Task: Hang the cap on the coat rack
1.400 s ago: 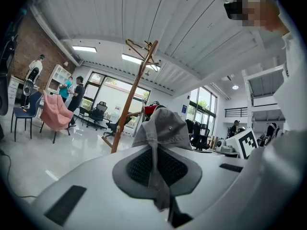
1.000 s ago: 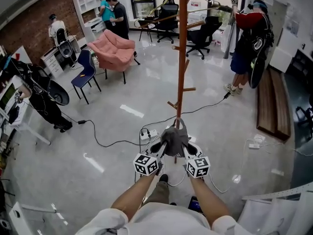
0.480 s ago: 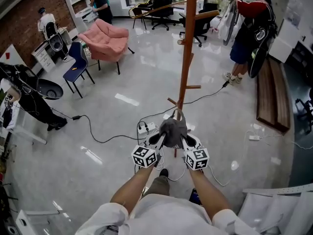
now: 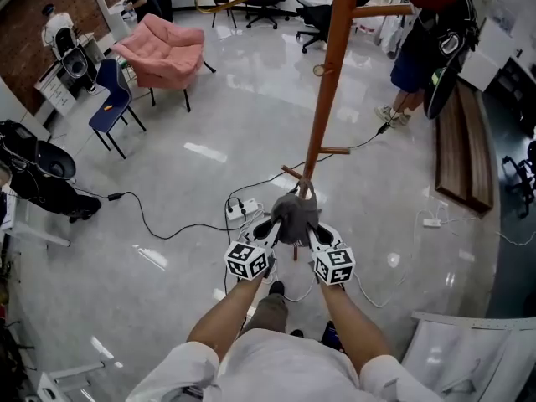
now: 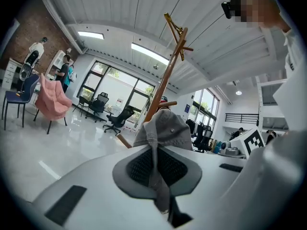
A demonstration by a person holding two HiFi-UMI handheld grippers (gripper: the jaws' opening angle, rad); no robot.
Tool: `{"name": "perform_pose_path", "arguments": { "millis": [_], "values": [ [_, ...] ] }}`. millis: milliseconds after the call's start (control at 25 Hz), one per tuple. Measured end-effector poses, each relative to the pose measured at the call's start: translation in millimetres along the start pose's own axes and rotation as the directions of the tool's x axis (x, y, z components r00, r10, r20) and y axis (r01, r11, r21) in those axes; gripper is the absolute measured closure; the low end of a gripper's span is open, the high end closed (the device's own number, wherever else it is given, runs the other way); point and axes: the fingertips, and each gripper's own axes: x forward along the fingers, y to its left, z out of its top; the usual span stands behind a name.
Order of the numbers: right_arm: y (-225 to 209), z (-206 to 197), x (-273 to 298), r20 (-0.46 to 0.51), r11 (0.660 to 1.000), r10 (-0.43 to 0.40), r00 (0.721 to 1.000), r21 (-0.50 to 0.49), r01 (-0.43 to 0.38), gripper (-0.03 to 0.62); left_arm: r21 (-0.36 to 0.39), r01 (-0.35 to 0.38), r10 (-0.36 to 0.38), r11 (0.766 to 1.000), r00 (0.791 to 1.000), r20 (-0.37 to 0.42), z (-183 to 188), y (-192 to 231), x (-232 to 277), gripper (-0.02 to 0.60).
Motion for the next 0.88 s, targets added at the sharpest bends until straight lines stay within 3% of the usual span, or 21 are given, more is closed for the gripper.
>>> {"name": "perform_pose_path", "arguments": {
  "millis": [480, 880],
  "values": [
    [-46, -11, 54, -0.072, 0.996, -0.071, 0.995, 0.042, 0.074, 0.546, -0.01, 0.042, -0.043, 0.999, 0.997, -0.061, -9, 44, 64, 0.558],
    [-62, -29, 87, -0.104, 0.993, -0.105, 0.989, 0.043, 0.11, 0.546, 0.043, 0.051, -0.046, 0.998, 0.992, -0.121, -21, 74, 94, 0.558]
  ]
}}
